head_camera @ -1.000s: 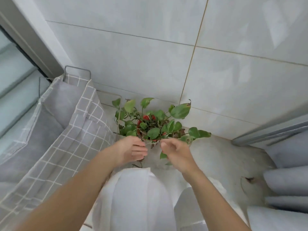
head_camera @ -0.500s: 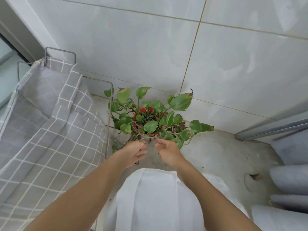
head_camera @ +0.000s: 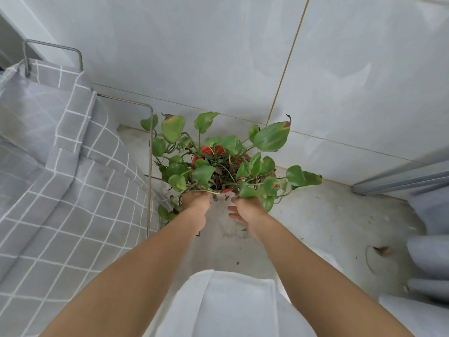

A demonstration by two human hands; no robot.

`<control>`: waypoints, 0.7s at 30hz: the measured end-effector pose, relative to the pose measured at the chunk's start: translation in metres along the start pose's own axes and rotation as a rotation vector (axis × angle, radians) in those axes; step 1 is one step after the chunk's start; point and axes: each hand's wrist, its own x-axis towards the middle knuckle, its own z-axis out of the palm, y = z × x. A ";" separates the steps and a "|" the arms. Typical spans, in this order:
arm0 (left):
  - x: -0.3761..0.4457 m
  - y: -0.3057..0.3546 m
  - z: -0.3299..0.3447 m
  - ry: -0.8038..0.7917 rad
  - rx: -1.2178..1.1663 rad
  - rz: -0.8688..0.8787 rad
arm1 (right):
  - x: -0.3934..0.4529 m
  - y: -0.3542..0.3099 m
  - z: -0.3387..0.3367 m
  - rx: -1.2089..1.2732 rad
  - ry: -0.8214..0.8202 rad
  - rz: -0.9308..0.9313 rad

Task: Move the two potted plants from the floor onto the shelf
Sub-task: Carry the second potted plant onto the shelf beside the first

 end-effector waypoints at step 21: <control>0.014 0.024 0.001 -0.236 -0.163 -0.030 | 0.017 -0.007 -0.002 0.659 -0.152 0.096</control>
